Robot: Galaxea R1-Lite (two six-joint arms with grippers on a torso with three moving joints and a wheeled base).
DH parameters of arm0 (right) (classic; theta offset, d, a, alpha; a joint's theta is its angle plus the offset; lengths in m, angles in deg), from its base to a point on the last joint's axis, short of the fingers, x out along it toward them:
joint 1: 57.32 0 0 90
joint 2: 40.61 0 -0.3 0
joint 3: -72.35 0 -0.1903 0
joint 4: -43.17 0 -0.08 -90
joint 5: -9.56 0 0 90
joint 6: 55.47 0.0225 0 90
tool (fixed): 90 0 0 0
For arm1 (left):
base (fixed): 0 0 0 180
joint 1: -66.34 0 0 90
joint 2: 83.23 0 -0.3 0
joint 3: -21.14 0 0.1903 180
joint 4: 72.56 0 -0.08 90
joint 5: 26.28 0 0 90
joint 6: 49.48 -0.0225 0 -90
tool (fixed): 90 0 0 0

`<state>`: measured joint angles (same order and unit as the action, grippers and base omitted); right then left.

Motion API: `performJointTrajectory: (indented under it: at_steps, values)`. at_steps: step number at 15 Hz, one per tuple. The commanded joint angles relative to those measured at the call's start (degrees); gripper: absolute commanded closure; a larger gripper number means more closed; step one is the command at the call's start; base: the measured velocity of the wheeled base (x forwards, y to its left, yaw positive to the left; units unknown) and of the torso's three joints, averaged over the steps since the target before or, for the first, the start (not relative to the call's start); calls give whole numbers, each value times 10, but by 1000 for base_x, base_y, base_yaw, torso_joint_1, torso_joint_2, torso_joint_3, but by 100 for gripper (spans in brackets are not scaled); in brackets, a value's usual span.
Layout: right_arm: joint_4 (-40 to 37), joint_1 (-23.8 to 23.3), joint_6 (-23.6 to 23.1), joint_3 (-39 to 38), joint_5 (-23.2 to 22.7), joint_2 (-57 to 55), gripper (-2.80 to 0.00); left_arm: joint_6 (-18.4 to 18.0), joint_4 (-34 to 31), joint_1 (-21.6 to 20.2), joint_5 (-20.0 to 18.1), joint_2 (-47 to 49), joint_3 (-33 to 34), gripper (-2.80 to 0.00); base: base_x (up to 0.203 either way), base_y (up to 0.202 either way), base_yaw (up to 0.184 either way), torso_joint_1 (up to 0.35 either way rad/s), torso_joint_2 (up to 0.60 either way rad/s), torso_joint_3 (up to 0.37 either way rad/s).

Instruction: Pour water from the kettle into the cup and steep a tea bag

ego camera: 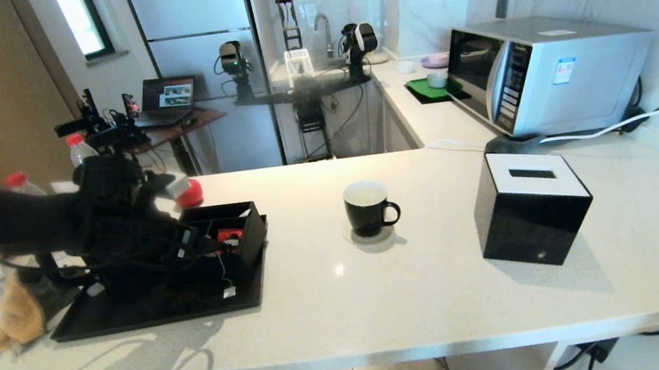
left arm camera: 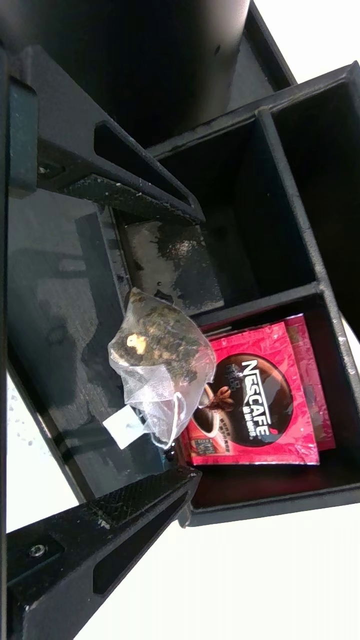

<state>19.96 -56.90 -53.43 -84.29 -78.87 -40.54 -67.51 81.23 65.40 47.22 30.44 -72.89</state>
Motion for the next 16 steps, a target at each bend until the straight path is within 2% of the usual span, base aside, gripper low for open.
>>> performJointTrajectory:
  at_steps: [1,9,10,16]
  values:
    - [0,0,0,0,0,-1,0,-1,-1,0,-1,6,-5,-280,0,0,0,0,0,0]
    - [0,0,0,0,0,-1,0,-1,-1,1,-2,16,-14,-280,0,0,0,0,0,0]
    - [0,0,0,0,0,-1,0,-1,-1,1,-2,18,-16,0,0,0,0,0,0,0]
    - [0,0,0,0,0,-1,0,-1,-1,1,0,21,-25,0,0,0,0,0,0,0]
